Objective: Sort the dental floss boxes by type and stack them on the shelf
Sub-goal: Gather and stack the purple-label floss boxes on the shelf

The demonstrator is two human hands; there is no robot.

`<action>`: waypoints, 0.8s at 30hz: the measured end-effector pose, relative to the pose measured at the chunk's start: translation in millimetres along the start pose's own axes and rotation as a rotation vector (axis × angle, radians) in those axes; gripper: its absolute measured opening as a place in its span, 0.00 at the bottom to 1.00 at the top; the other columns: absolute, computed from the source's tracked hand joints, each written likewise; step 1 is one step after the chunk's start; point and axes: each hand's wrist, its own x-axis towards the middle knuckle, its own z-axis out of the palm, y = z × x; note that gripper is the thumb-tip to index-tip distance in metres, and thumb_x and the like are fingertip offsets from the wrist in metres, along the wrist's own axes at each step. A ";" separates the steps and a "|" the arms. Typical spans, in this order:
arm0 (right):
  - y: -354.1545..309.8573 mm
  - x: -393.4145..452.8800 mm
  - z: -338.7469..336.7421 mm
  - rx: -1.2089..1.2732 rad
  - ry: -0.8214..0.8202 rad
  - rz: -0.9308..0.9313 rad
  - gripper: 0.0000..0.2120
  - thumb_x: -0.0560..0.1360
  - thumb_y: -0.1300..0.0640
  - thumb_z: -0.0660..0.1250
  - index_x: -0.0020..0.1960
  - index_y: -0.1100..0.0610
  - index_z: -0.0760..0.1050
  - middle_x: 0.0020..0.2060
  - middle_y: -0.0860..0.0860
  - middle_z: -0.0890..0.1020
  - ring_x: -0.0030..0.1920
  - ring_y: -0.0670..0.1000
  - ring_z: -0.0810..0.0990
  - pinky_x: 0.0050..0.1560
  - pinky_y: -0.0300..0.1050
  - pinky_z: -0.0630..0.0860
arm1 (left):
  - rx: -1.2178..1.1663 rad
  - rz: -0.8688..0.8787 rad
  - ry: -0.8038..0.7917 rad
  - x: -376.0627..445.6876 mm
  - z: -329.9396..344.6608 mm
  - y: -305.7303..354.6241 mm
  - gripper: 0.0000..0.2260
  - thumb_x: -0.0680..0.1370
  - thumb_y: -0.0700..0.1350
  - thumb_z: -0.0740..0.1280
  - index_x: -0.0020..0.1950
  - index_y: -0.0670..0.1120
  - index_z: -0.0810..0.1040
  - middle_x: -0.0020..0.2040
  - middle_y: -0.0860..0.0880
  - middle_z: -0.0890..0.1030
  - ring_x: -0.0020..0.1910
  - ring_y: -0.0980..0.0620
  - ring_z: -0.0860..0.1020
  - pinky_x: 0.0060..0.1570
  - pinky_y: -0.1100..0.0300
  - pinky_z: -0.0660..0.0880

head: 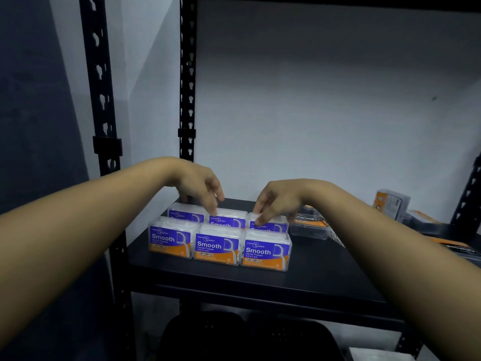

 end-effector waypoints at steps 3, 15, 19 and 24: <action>-2.0 -1.2 1.0 -0.017 -0.002 -0.005 0.15 0.77 0.51 0.74 0.62 0.53 0.82 0.55 0.50 0.86 0.57 0.54 0.85 0.45 0.52 0.86 | 0.074 -0.070 -0.037 -1.6 0.6 -4.2 0.22 0.73 0.43 0.78 0.65 0.50 0.79 0.60 0.51 0.83 0.61 0.46 0.80 0.60 0.42 0.79; -7.2 -6.3 3.0 -0.017 -0.006 0.034 0.16 0.76 0.50 0.74 0.63 0.53 0.82 0.57 0.51 0.85 0.58 0.56 0.84 0.49 0.56 0.86 | 0.103 -0.046 -0.035 2.0 3.8 -9.8 0.16 0.74 0.41 0.76 0.60 0.50 0.82 0.57 0.49 0.84 0.57 0.46 0.83 0.47 0.53 0.84; -11.5 -10.6 4.3 0.014 0.062 0.039 0.20 0.78 0.40 0.68 0.62 0.52 0.81 0.56 0.50 0.85 0.56 0.55 0.84 0.45 0.54 0.86 | -0.022 -0.008 -0.020 -2.7 4.9 -6.1 0.20 0.74 0.45 0.76 0.65 0.51 0.79 0.59 0.51 0.84 0.57 0.48 0.83 0.55 0.48 0.83; -15.3 -5.8 20.2 -0.028 0.184 0.003 0.19 0.83 0.38 0.58 0.62 0.49 0.78 0.55 0.46 0.83 0.56 0.50 0.81 0.47 0.48 0.81 | -0.073 0.085 0.070 -0.3 27.7 -1.2 0.18 0.79 0.61 0.65 0.64 0.54 0.80 0.60 0.55 0.83 0.60 0.52 0.80 0.67 0.49 0.74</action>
